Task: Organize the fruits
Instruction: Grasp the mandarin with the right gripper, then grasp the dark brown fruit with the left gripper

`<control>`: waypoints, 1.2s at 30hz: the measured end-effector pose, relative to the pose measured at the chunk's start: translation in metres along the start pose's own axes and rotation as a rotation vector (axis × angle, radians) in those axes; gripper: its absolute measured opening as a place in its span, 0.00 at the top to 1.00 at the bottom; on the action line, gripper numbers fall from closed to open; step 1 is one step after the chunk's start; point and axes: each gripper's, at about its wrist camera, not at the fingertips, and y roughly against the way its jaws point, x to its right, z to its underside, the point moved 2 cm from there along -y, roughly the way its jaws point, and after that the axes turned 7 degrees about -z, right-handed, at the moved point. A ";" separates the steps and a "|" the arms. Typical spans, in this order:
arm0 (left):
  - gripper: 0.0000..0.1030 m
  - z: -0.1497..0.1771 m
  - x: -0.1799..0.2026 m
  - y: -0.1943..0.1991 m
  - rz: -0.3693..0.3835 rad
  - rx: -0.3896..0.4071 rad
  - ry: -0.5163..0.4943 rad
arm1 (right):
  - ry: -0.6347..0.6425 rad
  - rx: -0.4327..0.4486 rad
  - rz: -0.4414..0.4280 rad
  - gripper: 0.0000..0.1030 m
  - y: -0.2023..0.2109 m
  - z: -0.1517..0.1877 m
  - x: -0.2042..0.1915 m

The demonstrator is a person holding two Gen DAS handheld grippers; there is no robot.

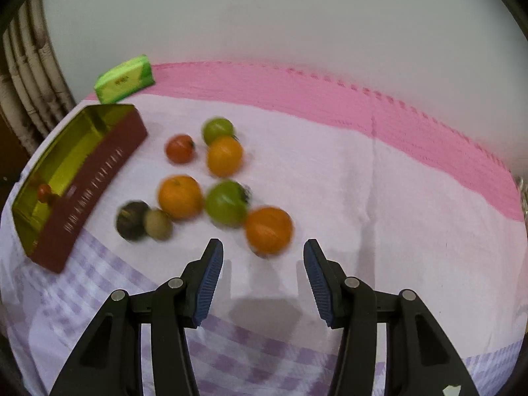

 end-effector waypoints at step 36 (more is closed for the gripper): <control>0.42 0.056 0.216 0.002 0.260 -0.107 -0.401 | -0.088 0.113 0.117 0.67 -0.024 0.004 0.065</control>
